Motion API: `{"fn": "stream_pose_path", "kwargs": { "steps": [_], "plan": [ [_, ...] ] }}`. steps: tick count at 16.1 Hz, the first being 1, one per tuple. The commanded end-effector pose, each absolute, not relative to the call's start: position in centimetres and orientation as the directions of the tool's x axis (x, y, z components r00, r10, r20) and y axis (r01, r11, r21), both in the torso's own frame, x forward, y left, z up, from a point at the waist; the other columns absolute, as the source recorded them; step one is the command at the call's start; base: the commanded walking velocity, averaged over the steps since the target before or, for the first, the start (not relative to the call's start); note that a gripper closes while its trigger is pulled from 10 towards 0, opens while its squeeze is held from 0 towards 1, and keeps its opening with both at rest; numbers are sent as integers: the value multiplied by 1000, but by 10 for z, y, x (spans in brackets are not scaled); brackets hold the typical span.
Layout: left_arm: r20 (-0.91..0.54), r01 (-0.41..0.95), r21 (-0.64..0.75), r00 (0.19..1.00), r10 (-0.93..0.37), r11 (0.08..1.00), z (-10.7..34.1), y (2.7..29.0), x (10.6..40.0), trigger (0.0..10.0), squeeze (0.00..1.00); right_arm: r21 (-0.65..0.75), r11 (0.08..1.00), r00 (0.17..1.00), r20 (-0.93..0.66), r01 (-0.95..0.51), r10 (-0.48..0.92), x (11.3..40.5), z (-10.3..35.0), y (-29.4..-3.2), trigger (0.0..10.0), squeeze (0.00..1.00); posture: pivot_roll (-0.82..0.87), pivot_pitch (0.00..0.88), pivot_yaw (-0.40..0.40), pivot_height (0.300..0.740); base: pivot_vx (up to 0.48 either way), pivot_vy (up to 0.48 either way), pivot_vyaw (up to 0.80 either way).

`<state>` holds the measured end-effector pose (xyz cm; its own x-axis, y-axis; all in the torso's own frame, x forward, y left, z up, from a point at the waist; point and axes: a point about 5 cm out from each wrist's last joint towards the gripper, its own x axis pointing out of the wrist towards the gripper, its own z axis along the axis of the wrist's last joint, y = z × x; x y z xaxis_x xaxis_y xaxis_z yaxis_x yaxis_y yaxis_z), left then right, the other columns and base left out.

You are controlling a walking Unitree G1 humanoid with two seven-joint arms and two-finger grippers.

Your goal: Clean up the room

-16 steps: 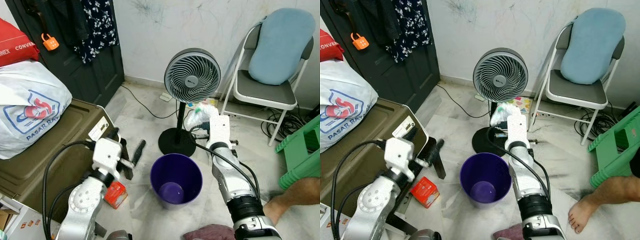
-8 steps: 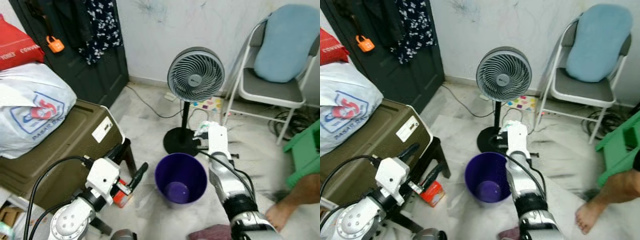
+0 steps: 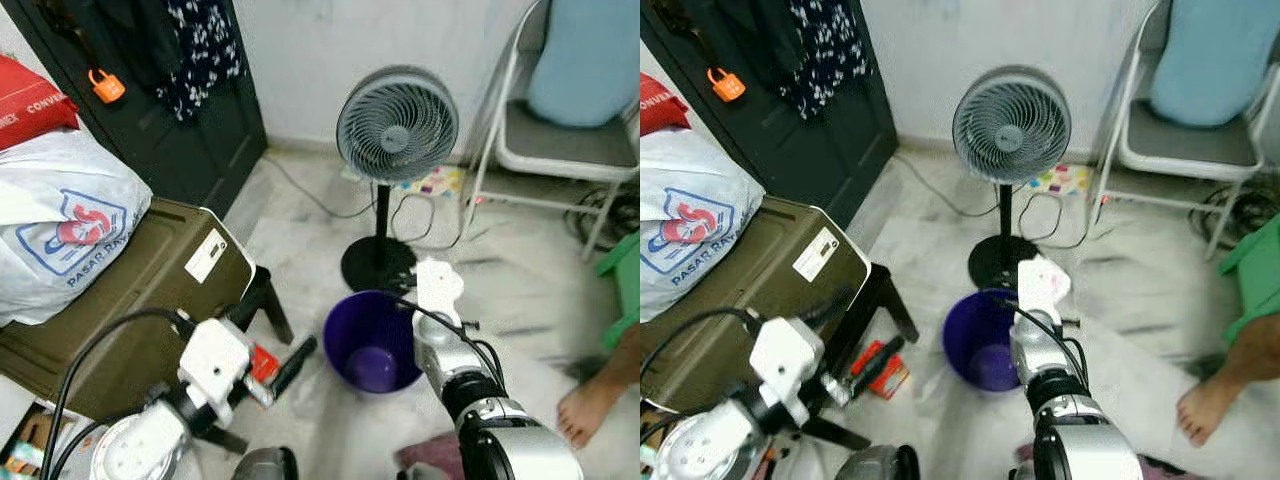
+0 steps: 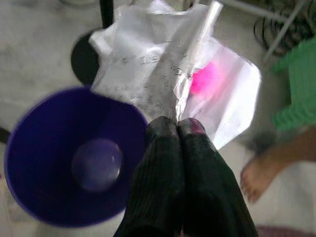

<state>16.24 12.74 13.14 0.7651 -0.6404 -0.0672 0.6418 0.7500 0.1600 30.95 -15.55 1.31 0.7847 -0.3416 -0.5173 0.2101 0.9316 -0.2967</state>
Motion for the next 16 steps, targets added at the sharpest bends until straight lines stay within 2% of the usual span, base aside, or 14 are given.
{"fn": "stream_pose_path", "kwargs": {
  "steps": [1, 5, 14, 15, 16],
  "plan": [
    [-70, 644, 168, 763, -643, 746, 137, 129, 161, 10000, 0, -271, 938, 793, -512, 217, -331, 315, 18, -147, 10000, 0, 139, 148, 153, 740, 0, 0, 0],
    [-99, 641, 174, 767, -634, 748, 143, 135, 155, 10000, 0, -229, 944, 771, -546, 239, -328, 310, 10, -140, 10000, 0, 160, 168, 183, 740, 0, 0, 0],
    [-144, 647, 184, 762, -631, 740, 150, 142, 151, 10000, 0, -114, 973, 801, -553, 202, -231, 313, 14, -105, 10000, 0, 201, 177, 227, 740, 0, 0, 0],
    [-146, 649, 183, 761, -632, 739, 150, 141, 152, 10000, 0, -103, 973, 802, -551, 208, -230, 314, 15, -105, 10000, 1000, 200, 178, 227, 740, 0, 0, 0],
    [-147, 649, 182, 761, -632, 739, 150, 140, 152, 10000, 0, -97, 972, 804, -548, 212, -230, 314, 15, -105, 10000, 1000, 198, 176, 225, 740, 0, 0, 0]
  ]
}}
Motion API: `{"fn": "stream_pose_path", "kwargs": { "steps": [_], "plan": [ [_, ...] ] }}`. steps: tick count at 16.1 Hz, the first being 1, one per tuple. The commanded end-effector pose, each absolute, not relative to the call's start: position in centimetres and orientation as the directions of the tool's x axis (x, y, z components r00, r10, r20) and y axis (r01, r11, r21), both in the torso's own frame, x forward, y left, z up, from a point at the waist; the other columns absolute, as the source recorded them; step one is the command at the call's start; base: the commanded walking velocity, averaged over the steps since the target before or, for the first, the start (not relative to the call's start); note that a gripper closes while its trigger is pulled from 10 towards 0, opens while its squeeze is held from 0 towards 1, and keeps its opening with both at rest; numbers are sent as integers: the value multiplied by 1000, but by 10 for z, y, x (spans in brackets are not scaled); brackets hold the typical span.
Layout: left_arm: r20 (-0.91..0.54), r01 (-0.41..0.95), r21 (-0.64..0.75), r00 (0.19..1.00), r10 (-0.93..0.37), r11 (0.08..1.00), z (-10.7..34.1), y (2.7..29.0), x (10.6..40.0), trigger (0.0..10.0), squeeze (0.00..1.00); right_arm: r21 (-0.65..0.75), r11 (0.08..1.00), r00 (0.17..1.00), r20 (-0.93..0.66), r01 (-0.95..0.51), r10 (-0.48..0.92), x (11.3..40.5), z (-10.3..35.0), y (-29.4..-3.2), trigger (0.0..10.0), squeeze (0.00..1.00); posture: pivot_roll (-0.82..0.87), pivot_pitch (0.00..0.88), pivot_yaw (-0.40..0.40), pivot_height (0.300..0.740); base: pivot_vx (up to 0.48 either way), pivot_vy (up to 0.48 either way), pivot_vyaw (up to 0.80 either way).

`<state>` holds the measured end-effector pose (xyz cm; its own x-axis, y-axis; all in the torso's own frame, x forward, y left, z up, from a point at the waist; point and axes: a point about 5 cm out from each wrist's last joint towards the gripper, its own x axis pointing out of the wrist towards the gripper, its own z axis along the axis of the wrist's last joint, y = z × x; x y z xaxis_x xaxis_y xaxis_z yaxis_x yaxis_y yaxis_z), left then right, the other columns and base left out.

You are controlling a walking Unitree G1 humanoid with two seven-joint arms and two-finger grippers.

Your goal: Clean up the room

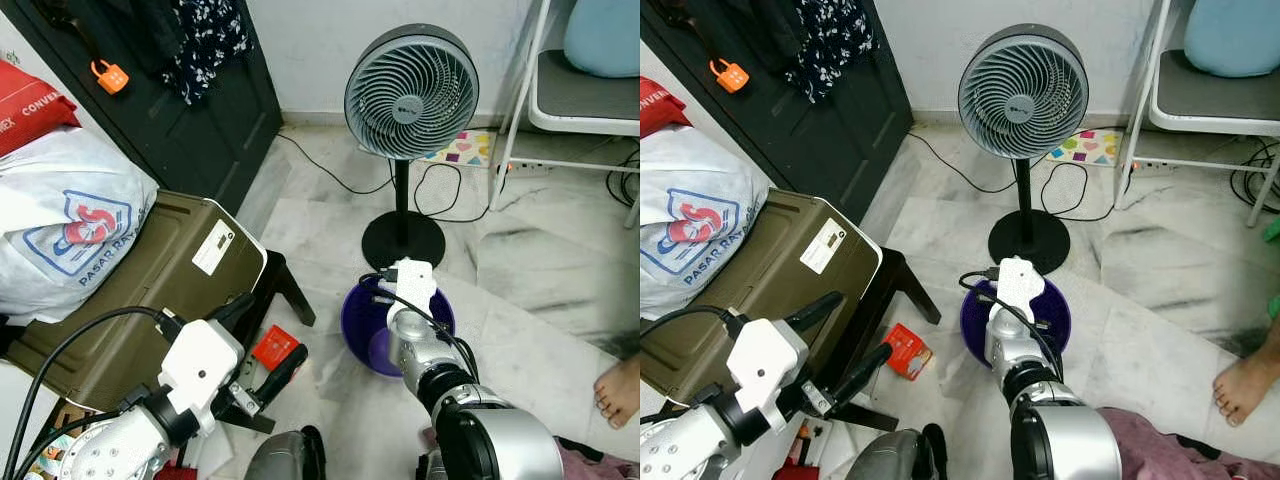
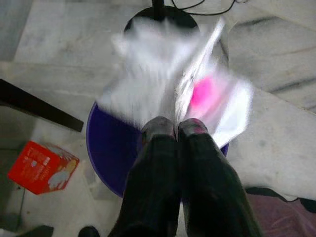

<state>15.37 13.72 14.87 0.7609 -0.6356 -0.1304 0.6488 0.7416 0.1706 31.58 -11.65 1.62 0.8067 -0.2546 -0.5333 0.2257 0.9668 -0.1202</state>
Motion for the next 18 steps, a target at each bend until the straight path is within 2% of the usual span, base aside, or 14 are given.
{"fn": "stream_pose_path", "kwargs": {
  "steps": [1, 4, 8, 11, 14, 15, 18],
  "plan": [
    [-149, 648, 179, 762, -630, 740, 150, 140, 153, 10000, 0, -97, 972, 805, -546, 214, -232, 315, 15, -106, 10000, 1000, 197, 176, 223, 740, 0, 0, 0],
    [-154, 643, 171, 765, -625, 746, 148, 140, 154, 10000, 0, -116, 968, 801, -545, 223, -249, 315, 15, -110, 10000, 1000, 194, 172, 220, 740, 0, 0, 0],
    [-132, 630, 178, 777, -616, 756, 146, 137, 164, 10000, 0, -75, 980, 852, -486, 182, -196, 325, 28, -103, 10000, 1000, 156, 132, 196, 740, 0, 0, 0],
    [-82, 617, 173, 786, -613, 768, 143, 127, 178, 10000, 0, -75, 996, 899, -430, 53, -81, 325, 33, -89, 10000, 1000, 99, 89, 161, 740, 0, 0, 0],
    [-11, 583, 180, 807, -591, 793, 144, 118, 195, 10000, 0, -83, 995, 932, -361, -63, 29, 320, 38, -87, 10000, 1000, 36, 29, 127, 740, 0, 0, 0],
    [20, 546, 185, 829, -559, 817, 143, 115, 205, 10000, 0, -91, 992, 950, -307, -82, 51, 320, 47, -93, 10000, 1000, 2, 0, 113, 740, 0, 0, 0],
    [47, 415, 244, 898, -438, 877, 138, 109, 233, 10000, 0, -144, 985, 978, -199, -94, 65, 319, 65, -114, 10000, 1000, -46, 0, 96, 740, 0, 0, 0]
  ]
}}
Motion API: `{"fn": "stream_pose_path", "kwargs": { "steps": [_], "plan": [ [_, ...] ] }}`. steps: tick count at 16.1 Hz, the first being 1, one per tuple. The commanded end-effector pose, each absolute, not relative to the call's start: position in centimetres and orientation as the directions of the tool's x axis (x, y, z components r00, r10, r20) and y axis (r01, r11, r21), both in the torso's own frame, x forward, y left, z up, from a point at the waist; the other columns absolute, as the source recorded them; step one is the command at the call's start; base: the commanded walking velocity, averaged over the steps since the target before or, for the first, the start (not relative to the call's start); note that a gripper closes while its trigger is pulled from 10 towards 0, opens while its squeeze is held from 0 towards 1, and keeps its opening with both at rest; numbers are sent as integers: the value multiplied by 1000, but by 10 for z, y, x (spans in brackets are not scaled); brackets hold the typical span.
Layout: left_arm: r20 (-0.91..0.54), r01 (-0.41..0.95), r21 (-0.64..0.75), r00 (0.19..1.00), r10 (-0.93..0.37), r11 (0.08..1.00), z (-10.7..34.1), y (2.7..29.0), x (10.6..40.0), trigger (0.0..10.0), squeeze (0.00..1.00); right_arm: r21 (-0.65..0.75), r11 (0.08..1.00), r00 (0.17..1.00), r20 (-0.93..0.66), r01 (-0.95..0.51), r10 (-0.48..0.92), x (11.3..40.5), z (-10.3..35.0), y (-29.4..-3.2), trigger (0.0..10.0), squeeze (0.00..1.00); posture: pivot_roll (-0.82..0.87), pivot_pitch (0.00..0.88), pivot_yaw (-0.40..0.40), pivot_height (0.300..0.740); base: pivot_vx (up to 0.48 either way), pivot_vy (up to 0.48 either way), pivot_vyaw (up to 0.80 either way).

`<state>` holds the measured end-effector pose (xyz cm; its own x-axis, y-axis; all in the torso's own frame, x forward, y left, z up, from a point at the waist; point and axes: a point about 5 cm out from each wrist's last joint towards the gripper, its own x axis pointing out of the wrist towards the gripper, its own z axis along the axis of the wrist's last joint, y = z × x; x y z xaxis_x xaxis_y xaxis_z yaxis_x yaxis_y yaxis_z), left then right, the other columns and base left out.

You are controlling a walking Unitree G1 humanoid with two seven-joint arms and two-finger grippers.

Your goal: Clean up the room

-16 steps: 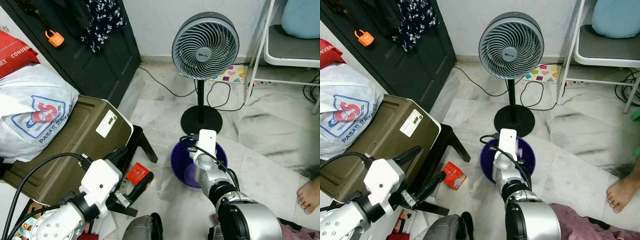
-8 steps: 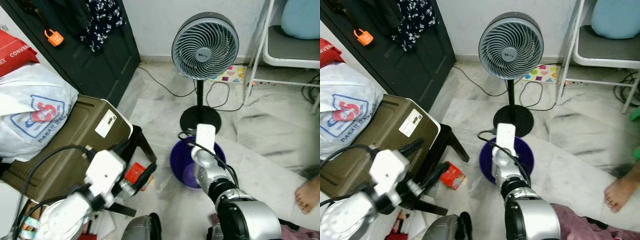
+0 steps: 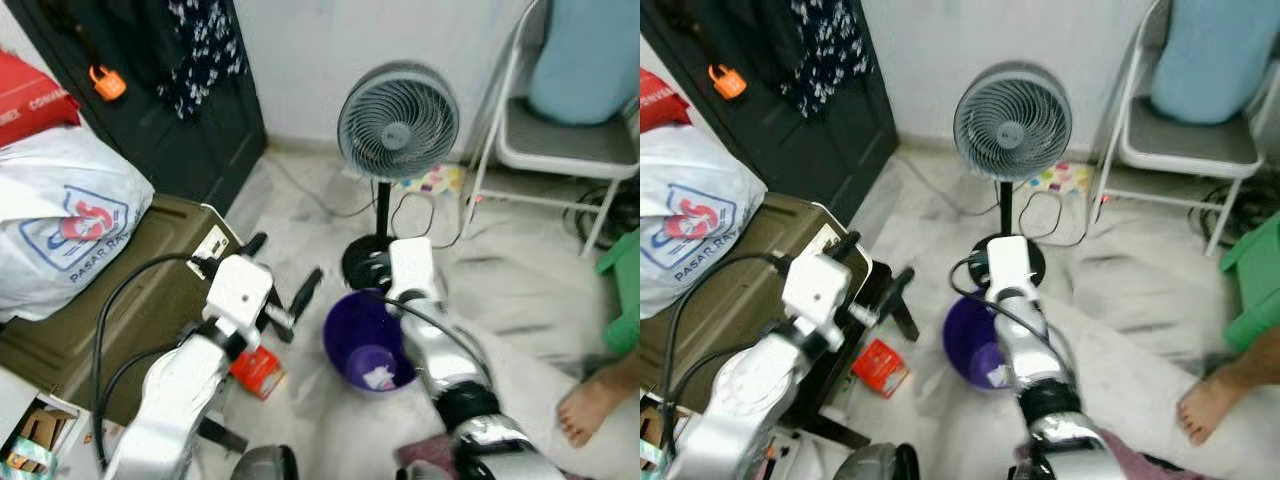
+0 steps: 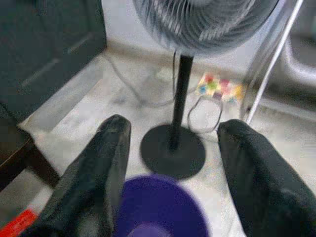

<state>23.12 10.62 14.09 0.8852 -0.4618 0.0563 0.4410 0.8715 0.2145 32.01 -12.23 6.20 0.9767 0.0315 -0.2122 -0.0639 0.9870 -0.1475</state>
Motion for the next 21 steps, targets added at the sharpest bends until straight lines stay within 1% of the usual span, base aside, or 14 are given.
{"fn": "stream_pose_path", "kwargs": {
  "steps": [1, 3, 5, 6, 7, 8, 9, 11, 12, 13, 14, 15, 17, 21],
  "plan": [
    [61, 376, 251, 913, -403, 892, 137, 106, 241, 10000, 0, -145, 986, 983, -172, -85, 59, 316, 69, -122, 10000, 1000, -59, 0, 90, 740, 0, 0, 0],
    [90, 328, 257, 928, -361, 909, 136, 102, 253, 10000, 0, -141, 989, 992, -120, -48, 31, 309, 81, -137, 10000, 1000, -81, 0, 70, 740, 0, 0, 0],
    [103, 250, 230, 955, -279, 941, 134, 110, 264, 10000, 0, -158, 986, 996, -81, -52, 40, 307, 90, -148, 10000, 1000, -91, 0, 57, 740, 0, 0, 0],
    [103, 227, 214, 962, -254, 950, 134, 114, 267, 10000, 0, -177, 983, 996, -74, -56, 44, 305, 91, -153, 10000, 43, -92, 0, 54, 740, 0, 0, 0],
    [114, 219, 211, 962, -246, 953, 134, 115, 270, 10000, 0, -213, 976, 997, -71, -40, 25, 302, 91, -161, 10000, 0, -95, 0, 53, 740, 0, 0, 0],
    [115, 223, 207, 961, -250, 953, 133, 115, 271, 10000, 0, -231, 973, 996, -87, -24, 4, 300, 89, -166, 10000, 0, -97, 0, 55, 740, 0, 0, 0],
    [117, 221, 213, 961, -250, 952, 130, 115, 270, 10000, 0, -200, 980, 995, -100, -12, -8, 297, 89, -172, 10000, 0, -105, 0, 65, 740, 0, 0, 0],
    [112, 186, 209, 971, -213, 960, 125, 121, 269, 10000, 0, -268, 963, 996, -74, 21, -42, 290, 93, -180, 10000, 0, -113, 0, 75, 740, 0, 0, 0],
    [108, 130, 192, 982, -153, 973, 123, 129, 269, 10000, 0, -296, 955, 999, -33, 23, -34, 286, 97, -182, 10000, 0, -117, 0, 79, 740, 0, 0, 0],
    [101, 69, 171, 991, -88, 983, 120, 138, 271, 10000, 0, -238, 971, 999, -26, 14, -20, 281, 98, -183, 10000, 0, -117, 0, 80, 740, 0, 0, 0],
    [80, -27, 156, 997, 14, 987, 115, 154, 274, 10000, 0, -271, 962, 999, -3, 38, -40, 276, 100, -186, 10000, 0, -118, 0, 75, 740, 0, 0, 0],
    [66, -41, 152, 997, 31, 988, 110, 161, 271, 10000, 0, -334, 941, 998, 15, 58, -56, 272, 103, -187, 10000, 0, -121, 0, 65, 740, 0, 0, 0],
    [63, -4, 167, 998, -7, 986, 107, 162, 264, 10000, 0, -267, 963, 1000, -9, 25, -29, 270, 106, -182, 10000, 0, -112, 0, 55, 740, 0, 0, 0],
    [29, -73, 129, 997, 69, 989, 99, 168, 253, 10000, 0, -243, 970, 999, 43, 28, -18, 275, 116, -167, 10000, 0, -117, 0, 65, 740, 0, 0, 0]
  ]
}}
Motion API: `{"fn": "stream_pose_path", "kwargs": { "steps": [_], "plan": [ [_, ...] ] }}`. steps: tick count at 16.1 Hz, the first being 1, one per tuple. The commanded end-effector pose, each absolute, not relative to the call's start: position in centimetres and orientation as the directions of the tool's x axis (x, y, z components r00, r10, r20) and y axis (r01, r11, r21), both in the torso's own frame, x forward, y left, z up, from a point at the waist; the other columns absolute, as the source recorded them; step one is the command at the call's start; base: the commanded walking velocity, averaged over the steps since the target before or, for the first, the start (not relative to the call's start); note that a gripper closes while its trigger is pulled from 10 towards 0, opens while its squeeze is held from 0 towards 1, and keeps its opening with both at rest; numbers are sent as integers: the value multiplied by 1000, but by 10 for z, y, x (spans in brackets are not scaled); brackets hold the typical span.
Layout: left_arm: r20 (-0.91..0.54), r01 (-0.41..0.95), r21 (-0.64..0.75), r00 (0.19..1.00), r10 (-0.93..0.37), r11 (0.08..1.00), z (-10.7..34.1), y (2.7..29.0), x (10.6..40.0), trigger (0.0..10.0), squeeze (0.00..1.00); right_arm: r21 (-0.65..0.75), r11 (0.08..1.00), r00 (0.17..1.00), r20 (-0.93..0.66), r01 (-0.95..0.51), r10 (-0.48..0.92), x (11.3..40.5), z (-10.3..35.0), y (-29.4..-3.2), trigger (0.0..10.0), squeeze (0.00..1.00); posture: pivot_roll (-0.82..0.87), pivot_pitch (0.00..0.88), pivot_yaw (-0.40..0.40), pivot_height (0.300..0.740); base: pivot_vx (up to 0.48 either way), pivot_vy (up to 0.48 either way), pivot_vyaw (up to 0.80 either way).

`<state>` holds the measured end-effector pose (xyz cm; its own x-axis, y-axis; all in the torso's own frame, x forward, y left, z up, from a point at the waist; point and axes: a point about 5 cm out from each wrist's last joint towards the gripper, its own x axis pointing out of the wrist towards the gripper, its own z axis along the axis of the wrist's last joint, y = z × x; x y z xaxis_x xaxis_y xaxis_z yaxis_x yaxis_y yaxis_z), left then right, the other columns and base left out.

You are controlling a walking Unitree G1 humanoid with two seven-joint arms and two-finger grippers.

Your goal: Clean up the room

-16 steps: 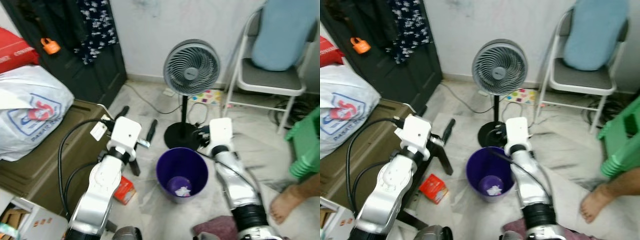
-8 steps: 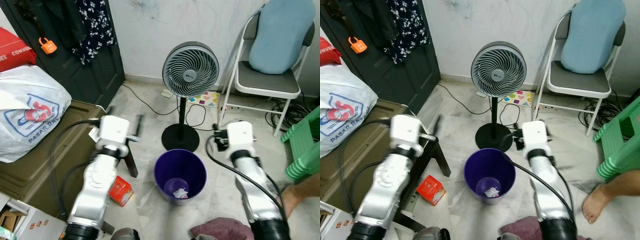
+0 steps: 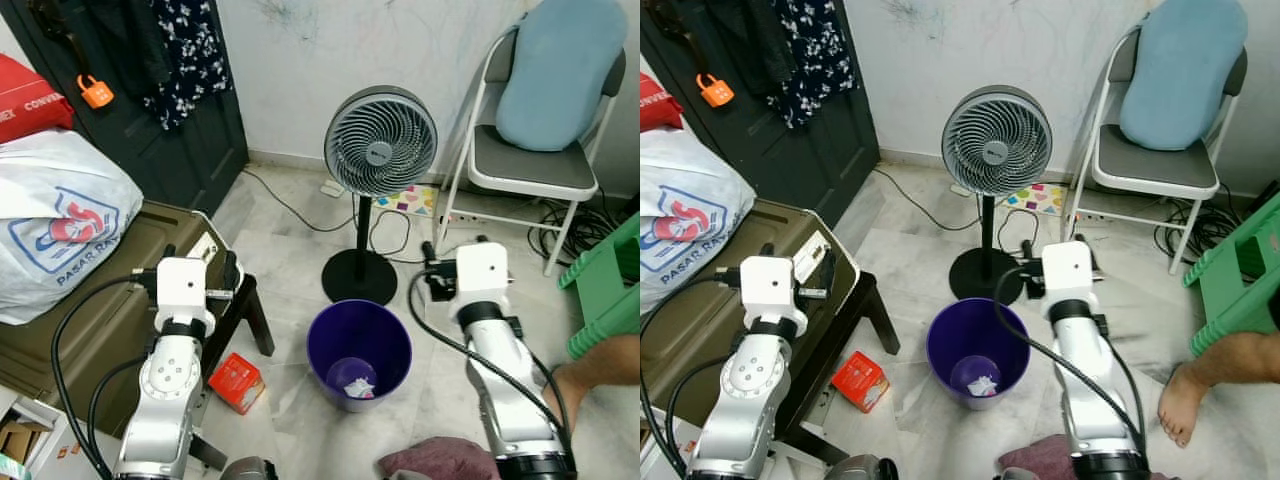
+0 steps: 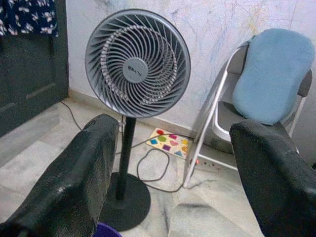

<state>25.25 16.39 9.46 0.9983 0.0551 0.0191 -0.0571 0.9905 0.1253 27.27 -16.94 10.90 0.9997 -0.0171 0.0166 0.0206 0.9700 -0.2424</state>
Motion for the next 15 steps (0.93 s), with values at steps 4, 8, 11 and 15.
{"fn": "stream_pose_path", "kwargs": {
  "steps": [4, 8, 11, 15],
  "plan": [
    [49, -38, 113, 998, 32, 993, 103, 156, 258, 10000, 0, -315, 949, 997, 65, -9, 31, 279, 123, -158, 10000, 0, -113, 0, 49, 740, 0, 0, 400],
    [46, -49, 139, 998, 43, 989, 100, 158, 252, 10000, 0, -302, 953, 997, 53, -32, 51, 279, 125, -155, 10000, 0, -112, 0, 42, 740, 0, 0, 800],
    [44, -39, 128, 998, 34, 991, 101, 155, 254, 10000, 0, -319, 947, 997, 55, -35, 55, 280, 126, -155, 10000, 0, -124, 0, 43, 740, 0, 0, 800],
    [61, -45, 124, 997, 38, 991, 105, 153, 258, 10000, 0, -304, 951, 995, 59, -54, 75, 282, 129, -151, 10000, 0, -121, 0, 39, 740, 0, 0, 800]
  ]
}}
